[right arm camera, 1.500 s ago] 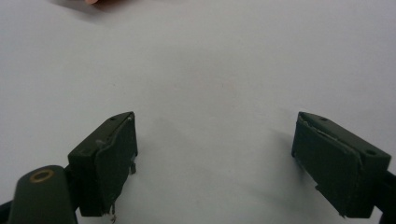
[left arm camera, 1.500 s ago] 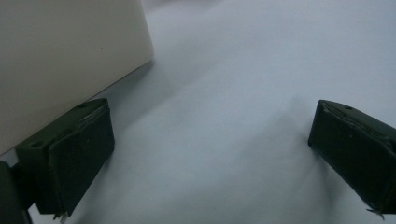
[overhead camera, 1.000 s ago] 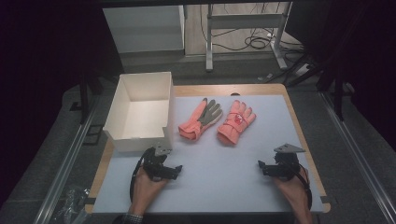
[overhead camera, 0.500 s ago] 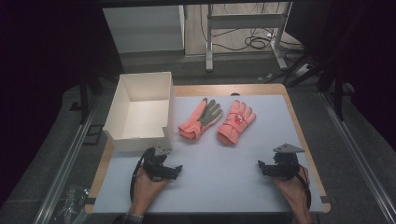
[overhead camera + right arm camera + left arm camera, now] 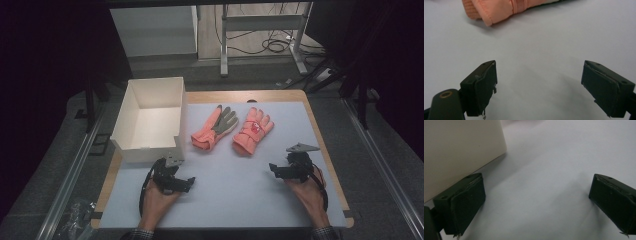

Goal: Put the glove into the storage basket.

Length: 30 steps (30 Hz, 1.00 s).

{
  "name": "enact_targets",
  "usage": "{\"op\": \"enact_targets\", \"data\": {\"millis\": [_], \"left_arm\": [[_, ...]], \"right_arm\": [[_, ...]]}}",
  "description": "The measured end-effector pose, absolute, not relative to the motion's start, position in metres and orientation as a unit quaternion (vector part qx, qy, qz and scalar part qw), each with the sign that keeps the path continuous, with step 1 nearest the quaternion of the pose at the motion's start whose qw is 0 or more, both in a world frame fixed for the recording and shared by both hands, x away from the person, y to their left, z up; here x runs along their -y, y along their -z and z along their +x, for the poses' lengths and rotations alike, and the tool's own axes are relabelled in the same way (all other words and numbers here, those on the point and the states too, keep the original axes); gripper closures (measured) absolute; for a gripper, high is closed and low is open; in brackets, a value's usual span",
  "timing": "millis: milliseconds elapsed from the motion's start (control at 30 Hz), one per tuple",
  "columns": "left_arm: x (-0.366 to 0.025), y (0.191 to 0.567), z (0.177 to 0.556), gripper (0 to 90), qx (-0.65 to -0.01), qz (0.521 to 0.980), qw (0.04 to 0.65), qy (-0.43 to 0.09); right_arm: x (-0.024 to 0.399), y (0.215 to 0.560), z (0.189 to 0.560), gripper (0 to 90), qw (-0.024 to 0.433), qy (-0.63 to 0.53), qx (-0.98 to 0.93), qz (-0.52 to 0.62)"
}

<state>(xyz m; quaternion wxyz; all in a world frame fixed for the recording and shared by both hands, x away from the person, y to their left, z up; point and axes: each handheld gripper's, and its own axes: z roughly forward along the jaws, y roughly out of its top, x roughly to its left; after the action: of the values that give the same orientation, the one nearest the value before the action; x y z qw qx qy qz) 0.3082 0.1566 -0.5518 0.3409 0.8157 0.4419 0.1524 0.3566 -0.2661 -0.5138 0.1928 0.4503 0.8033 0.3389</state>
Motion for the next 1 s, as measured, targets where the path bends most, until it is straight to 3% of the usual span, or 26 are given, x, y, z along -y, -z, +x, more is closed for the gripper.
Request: {"op": "enact_targets", "data": {"millis": [500, 1000], "left_arm": [[-0.157, 0.552, 0.308, 0.9, -0.441, 0.816, 0.340, -0.153], [-0.156, 0.552, 0.308, 0.9, -0.442, 0.815, 0.341, -0.153]], "right_arm": [[0.251, 0.506, 0.388, 19.9, 0.189, -0.358, -0.800, 0.443], [0.241, 0.491, 0.428, 33.2, 0.185, -0.376, -0.801, 0.428]]}}
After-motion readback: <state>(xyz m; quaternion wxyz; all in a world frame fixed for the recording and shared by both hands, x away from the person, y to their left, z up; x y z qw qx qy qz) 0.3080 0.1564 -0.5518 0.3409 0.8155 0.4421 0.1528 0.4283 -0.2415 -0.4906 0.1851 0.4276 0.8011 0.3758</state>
